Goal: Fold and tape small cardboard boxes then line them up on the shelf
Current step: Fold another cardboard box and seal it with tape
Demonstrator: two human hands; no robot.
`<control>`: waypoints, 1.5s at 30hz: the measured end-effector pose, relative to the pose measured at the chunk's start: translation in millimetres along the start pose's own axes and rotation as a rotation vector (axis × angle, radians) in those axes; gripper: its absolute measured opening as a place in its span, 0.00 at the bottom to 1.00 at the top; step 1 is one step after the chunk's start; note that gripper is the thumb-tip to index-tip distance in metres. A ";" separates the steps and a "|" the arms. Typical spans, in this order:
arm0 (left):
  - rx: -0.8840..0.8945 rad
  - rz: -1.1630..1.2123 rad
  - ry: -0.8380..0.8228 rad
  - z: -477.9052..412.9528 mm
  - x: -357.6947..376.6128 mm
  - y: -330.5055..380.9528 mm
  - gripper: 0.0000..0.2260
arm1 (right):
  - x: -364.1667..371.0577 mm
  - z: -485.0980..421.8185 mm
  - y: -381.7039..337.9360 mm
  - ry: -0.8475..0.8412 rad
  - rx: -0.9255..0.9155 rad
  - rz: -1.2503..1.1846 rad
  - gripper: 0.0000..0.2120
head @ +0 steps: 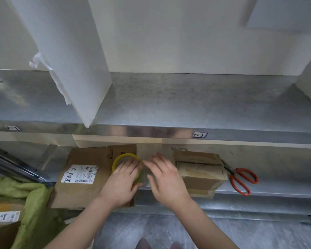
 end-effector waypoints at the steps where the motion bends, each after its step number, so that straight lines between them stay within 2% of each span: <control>1: -0.002 0.017 0.017 -1.6 -2.2 10.7 0.27 | -11.6 5.3 7.9 0.030 0.005 0.030 0.20; 3: -0.007 0.046 0.050 -8.8 -2.9 34.1 0.27 | -28.9 18.7 30.1 0.042 0.024 0.099 0.20; 8: 0.030 0.036 0.055 -41.4 7.5 109.7 0.27 | -49.7 56.1 104.9 -0.050 0.115 0.154 0.23; 14: -0.011 0.019 0.096 -72.2 22.8 158.1 0.27 | -61.5 82.7 177.0 -0.105 0.159 0.205 0.22; 17: -0.111 0.060 0.111 -76.1 32.4 151.9 0.28 | -56.3 92.8 203.9 -0.154 0.189 0.171 0.23; 22: -0.335 0.163 0.022 -64.2 55.9 119.5 0.30 | -35.4 104.1 226.9 -0.262 0.327 -0.010 0.24; 28: -0.466 0.561 0.009 -55.5 70.0 108.3 0.31 | -16.3 105.7 221.0 -0.281 0.438 -0.268 0.25; 33: -0.585 0.781 0.088 -58.9 72.3 99.8 0.31 | -9.6 107.7 221.6 -0.243 0.558 -0.410 0.28; 37: -0.600 0.706 0.083 -77.0 65.2 86.9 0.27 | -9.5 97.2 221.5 -0.224 0.571 -0.399 0.30; 45: -0.506 0.781 0.050 -86.4 74.4 90.8 0.26 | -7.2 96.8 233.8 -0.208 0.633 -0.451 0.28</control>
Point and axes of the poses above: each hand's wrist, its own z-axis away from the middle knuckle, its own x-axis out of the palm, y = z × x, the point moved 7 cm from there along -z, towards the middle knuckle, and after that the axes turned 10 degrees about z, right-handed, at the moved point
